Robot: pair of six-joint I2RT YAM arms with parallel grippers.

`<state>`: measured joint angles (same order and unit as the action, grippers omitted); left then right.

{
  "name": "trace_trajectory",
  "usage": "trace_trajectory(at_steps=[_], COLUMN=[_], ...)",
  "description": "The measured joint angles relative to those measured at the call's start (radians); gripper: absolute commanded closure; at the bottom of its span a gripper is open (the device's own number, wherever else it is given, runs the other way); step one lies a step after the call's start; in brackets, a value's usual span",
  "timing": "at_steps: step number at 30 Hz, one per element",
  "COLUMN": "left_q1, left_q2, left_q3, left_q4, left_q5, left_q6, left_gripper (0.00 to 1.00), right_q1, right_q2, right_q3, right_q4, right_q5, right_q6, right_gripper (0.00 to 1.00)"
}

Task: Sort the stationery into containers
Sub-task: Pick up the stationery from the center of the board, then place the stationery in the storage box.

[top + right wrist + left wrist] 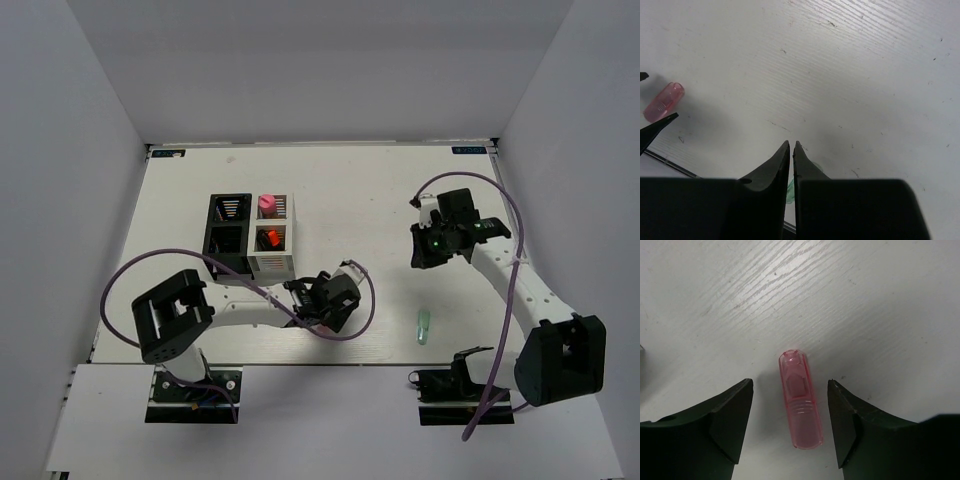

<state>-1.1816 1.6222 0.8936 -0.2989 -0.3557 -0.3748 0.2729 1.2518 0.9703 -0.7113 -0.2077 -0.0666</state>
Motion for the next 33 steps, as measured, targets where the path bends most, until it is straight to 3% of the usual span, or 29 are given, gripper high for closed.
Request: trace_trajectory(at_steps=[7, 9, 11, 17, 18, 19, 20, 22, 24, 27, 29, 30, 33], left_q1=[0.002, 0.002, 0.002, 0.002, 0.003, 0.003, 0.003, 0.003, 0.003, 0.005, 0.013, 0.017, 0.031], left_q2=[0.077, 0.082, 0.083, 0.088, 0.087, 0.085, 0.082, 0.060, 0.011, -0.128, -0.254, -0.326, -0.536], left_q3=[0.053, 0.059, 0.060, 0.077, 0.077, 0.077, 0.077, 0.076, 0.075, 0.076, 0.077, 0.073, -0.001], left_q4=[-0.057, -0.064, -0.068, -0.112, -0.116, -0.119, -0.126, -0.155, -0.178, -0.184, -0.171, -0.150, -0.025], left_q5=[-0.002, -0.002, 0.002, 0.019, 0.024, 0.026, 0.028, 0.035, 0.030, -0.003, -0.037, -0.062, -0.182], left_q6=[-0.064, -0.084, -0.103, -0.138, -0.141, -0.142, -0.141, -0.129, -0.101, -0.050, -0.013, 0.012, 0.091], left_gripper=[0.42, 0.51, 0.67, 0.89, 0.91, 0.93, 1.00, 1.00, 1.00, 1.00, 1.00, 1.00, 1.00], right_q1=[-0.061, -0.077, -0.092, -0.130, -0.136, -0.141, -0.146, -0.155, -0.161, -0.165, -0.165, -0.166, -0.168], right_q2=[-0.015, -0.028, -0.039, -0.045, -0.047, -0.048, -0.048, -0.049, -0.048, -0.048, -0.048, -0.049, -0.048], right_q3=[0.000, 0.000, 0.000, -0.002, -0.003, -0.005, -0.005, -0.005, -0.005, -0.006, -0.007, -0.010, -0.020], right_q4=[0.000, 0.000, 0.001, 0.002, 0.003, 0.002, 0.002, 0.002, 0.001, -0.006, -0.013, -0.016, -0.023], right_q5=[-0.059, -0.073, -0.087, -0.123, -0.131, -0.139, -0.147, -0.180, -0.223, -0.291, -0.328, -0.343, -0.380], right_q6=[0.008, 0.008, 0.008, 0.009, 0.009, 0.010, 0.011, -0.004, -0.025, -0.064, -0.076, -0.083, -0.107], right_gripper=[0.91, 0.91, 0.91, 0.89, 0.83, 0.69, 0.38, 0.25, 0.39, 0.70, 0.81, 1.00, 1.00])
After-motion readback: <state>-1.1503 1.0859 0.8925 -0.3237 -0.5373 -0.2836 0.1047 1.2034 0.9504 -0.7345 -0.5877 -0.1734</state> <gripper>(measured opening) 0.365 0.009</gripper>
